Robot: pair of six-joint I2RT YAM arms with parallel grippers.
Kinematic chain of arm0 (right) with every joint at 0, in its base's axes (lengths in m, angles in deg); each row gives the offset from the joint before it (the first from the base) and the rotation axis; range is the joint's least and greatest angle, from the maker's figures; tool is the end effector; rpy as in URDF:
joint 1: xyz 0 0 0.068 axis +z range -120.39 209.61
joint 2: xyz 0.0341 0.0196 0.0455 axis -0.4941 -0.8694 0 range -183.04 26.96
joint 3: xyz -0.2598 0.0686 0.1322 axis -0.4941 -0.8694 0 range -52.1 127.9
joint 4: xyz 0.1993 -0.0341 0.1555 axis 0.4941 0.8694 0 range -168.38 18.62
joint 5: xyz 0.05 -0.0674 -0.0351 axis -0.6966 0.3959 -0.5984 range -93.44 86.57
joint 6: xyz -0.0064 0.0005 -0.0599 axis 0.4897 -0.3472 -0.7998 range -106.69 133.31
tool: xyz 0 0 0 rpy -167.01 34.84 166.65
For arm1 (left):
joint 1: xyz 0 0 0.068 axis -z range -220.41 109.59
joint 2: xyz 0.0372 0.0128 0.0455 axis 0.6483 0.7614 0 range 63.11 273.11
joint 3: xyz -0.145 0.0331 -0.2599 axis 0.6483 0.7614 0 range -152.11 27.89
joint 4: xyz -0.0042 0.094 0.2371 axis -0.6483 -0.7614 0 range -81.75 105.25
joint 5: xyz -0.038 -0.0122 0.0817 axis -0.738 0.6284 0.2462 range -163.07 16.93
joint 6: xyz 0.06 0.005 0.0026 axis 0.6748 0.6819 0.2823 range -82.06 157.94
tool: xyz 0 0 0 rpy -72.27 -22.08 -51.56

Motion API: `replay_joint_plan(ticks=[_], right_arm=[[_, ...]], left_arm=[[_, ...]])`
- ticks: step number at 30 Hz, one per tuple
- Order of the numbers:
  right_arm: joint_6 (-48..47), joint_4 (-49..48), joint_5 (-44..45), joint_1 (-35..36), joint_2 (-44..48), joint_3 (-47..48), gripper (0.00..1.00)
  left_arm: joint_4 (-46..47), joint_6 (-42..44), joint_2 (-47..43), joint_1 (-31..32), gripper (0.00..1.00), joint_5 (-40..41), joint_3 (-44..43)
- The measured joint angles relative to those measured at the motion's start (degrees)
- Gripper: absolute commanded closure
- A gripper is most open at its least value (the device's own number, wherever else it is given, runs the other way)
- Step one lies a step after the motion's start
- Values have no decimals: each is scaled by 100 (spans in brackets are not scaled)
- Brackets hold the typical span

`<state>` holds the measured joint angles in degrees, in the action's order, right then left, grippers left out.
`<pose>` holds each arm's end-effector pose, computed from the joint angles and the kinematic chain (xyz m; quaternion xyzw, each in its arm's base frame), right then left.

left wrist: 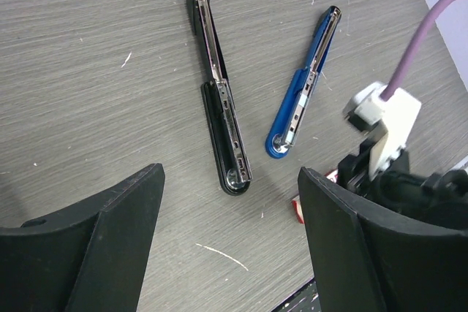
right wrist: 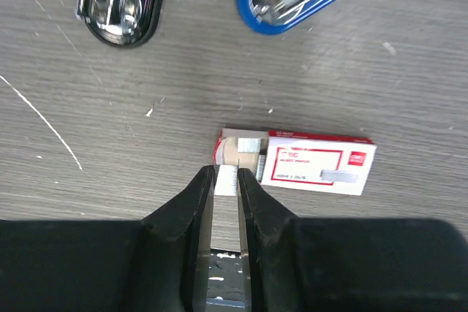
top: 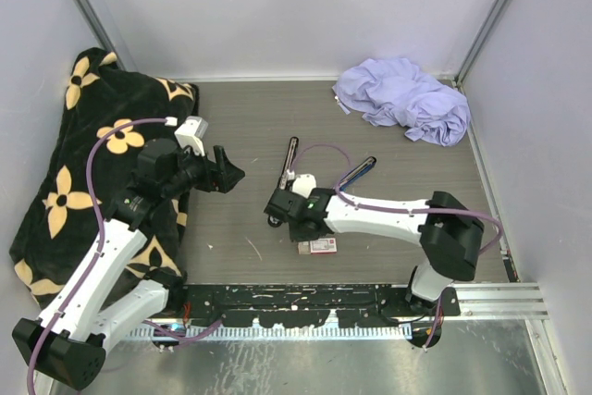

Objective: Load the staples into the stapler
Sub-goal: Pick up the staple from the staple box, then place the staple at the center of the board.

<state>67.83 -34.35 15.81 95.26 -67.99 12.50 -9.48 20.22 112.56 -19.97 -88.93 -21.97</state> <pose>0.1421 0.2785 0.2235 -0.0721 0.9744 0.0335 0.2103 0.1596 -0.0725 0.3485 0.0946 0.8302 -0.2851 0.4697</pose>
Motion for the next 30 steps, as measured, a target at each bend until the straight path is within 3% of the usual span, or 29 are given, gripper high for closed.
replay_joint_plan(ticks=[7,16,24,30], right_arm=[[-186,66,28,-756,584,-133,80],[-509,-282,-184,-2736,984,-1388,79],[-632,-671,-380,-2951,638,-1403,77],[-634,-848,-520,-2977,527,-1504,60]], left_arm=[[0,9,0,0,24,24,0],[0,13,0,0,24,26,0],[0,13,2,0,24,24,0],[0,13,2,0,24,24,0]])
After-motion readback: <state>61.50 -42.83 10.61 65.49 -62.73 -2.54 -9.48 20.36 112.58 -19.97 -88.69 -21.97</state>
